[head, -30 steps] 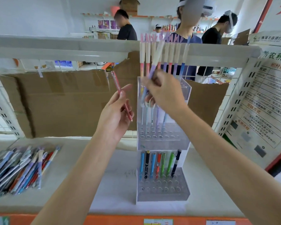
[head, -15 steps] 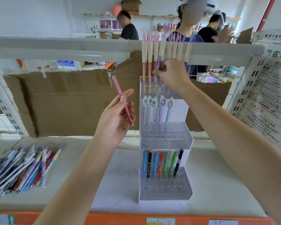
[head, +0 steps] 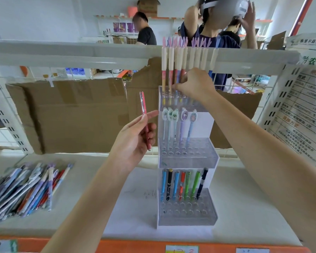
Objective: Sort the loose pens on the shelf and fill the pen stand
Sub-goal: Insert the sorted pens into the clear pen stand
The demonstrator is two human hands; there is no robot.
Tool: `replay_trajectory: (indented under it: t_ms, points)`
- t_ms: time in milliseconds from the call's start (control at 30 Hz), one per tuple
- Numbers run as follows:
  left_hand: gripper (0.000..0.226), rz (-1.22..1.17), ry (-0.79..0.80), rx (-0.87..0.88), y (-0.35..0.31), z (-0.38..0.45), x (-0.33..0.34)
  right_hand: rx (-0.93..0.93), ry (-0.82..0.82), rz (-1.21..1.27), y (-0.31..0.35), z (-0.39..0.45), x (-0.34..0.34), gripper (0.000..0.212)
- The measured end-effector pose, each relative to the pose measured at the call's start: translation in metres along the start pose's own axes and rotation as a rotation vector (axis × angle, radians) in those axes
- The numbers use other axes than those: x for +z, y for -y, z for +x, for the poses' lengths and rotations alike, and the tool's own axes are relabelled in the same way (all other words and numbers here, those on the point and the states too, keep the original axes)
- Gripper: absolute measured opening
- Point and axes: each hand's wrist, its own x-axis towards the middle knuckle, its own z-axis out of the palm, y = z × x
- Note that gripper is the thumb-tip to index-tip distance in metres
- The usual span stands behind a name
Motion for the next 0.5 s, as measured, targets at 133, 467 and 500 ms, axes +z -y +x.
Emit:
replay_trajectory:
  t_ms: [133,467,500]
  points:
    - [0.029,-0.009,0.013,-0.008,0.003,0.001,0.002,0.014,-0.059,0.065,0.000,-0.001,0.001,0.027]
    - [0.029,0.138,0.091,0.043,0.016,-0.010,0.008,-0.111,0.058,0.387,0.002,-0.085,-0.015,0.027]
    - [0.029,0.190,0.111,0.063,0.019,-0.012,0.010,-0.106,0.144,0.394,0.002,-0.100,-0.013,0.030]
